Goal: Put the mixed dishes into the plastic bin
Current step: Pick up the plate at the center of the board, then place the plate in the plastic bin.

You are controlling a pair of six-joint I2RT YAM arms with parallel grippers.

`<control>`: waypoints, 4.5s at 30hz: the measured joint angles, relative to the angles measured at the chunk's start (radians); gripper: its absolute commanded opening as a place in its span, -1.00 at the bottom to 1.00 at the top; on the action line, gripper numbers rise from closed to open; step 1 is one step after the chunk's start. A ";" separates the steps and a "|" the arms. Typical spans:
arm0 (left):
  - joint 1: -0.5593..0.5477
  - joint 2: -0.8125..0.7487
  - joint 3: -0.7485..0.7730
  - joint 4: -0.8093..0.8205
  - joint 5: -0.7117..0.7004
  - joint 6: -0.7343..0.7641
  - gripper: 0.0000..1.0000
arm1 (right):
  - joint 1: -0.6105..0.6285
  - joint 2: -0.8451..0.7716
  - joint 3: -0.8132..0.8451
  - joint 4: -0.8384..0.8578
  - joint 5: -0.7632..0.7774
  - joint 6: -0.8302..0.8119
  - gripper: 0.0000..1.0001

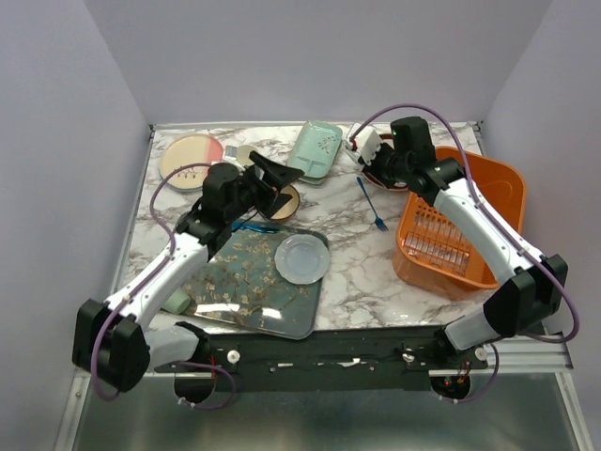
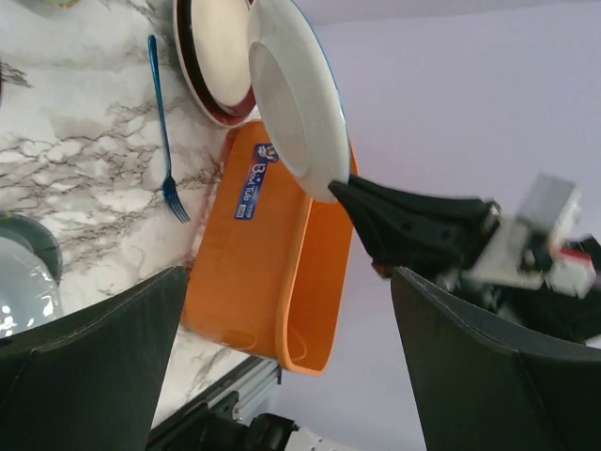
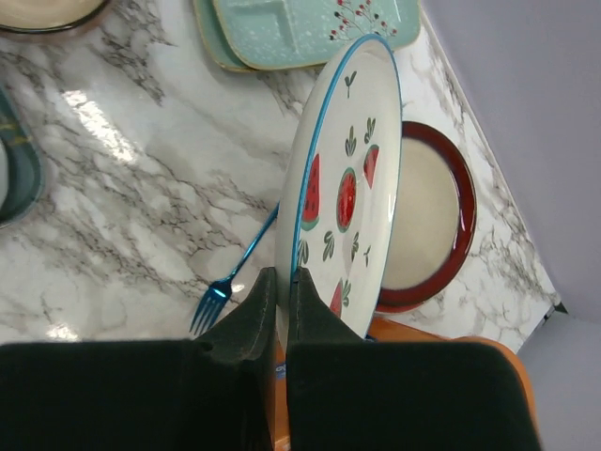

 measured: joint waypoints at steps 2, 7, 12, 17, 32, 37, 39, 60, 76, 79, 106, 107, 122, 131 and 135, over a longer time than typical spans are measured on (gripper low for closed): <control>-0.017 0.064 0.055 -0.025 -0.007 -0.028 0.97 | 0.016 -0.027 -0.020 0.002 -0.013 -0.003 -0.99; -0.048 0.248 0.179 -0.082 -0.015 -0.111 0.97 | 0.086 -0.115 -0.103 0.006 -0.041 -0.011 -0.99; -0.059 0.381 0.238 -0.108 -0.003 -0.172 0.97 | 0.150 -0.177 -0.168 0.005 -0.061 -0.013 -0.99; -0.065 0.438 0.239 -0.109 0.013 -0.214 0.97 | 0.199 -0.201 -0.214 0.006 -0.079 -0.018 -0.99; -0.078 0.450 0.227 -0.089 0.076 -0.226 -0.65 | 0.256 -0.213 -0.253 0.007 -0.094 -0.044 -0.99; -0.082 0.452 0.208 -0.061 0.113 -0.198 -1.00 | 0.271 -0.249 -0.272 -0.001 -0.117 -0.091 -0.98; -0.083 0.452 0.204 -0.043 0.130 -0.179 -1.00 | 0.271 -0.268 -0.282 -0.005 -0.129 -0.106 -0.87; -0.085 0.324 -0.029 0.154 0.152 -0.056 -1.00 | 0.300 -0.315 -0.362 -0.051 -0.122 -0.187 0.50; -0.089 0.254 -0.071 0.179 0.134 -0.097 -1.00 | 0.498 -0.221 -0.383 0.026 0.251 -0.243 -0.45; -0.082 0.253 -0.071 0.159 0.118 -0.162 -1.00 | 0.509 -0.229 -0.388 0.053 0.290 -0.273 -0.99; -0.003 0.069 -0.194 0.455 0.169 -0.027 0.97 | 0.471 -0.451 -0.417 0.003 0.325 -0.285 -0.99; 0.019 0.032 -0.195 0.447 0.169 0.004 0.97 | 0.451 -0.473 -0.414 -0.007 0.322 -0.284 -0.99; 0.171 -0.289 -0.065 -0.103 0.121 0.581 0.97 | 0.172 -0.747 -0.383 -0.119 0.300 -0.264 -0.99; 0.172 -0.509 -0.047 -0.362 -0.073 0.937 0.97 | 0.028 -0.795 -0.504 -0.134 0.291 -0.267 -0.99; 0.172 -0.579 -0.141 -0.383 -0.103 0.993 0.97 | -0.022 -0.795 -0.542 -0.147 0.274 -0.277 -0.99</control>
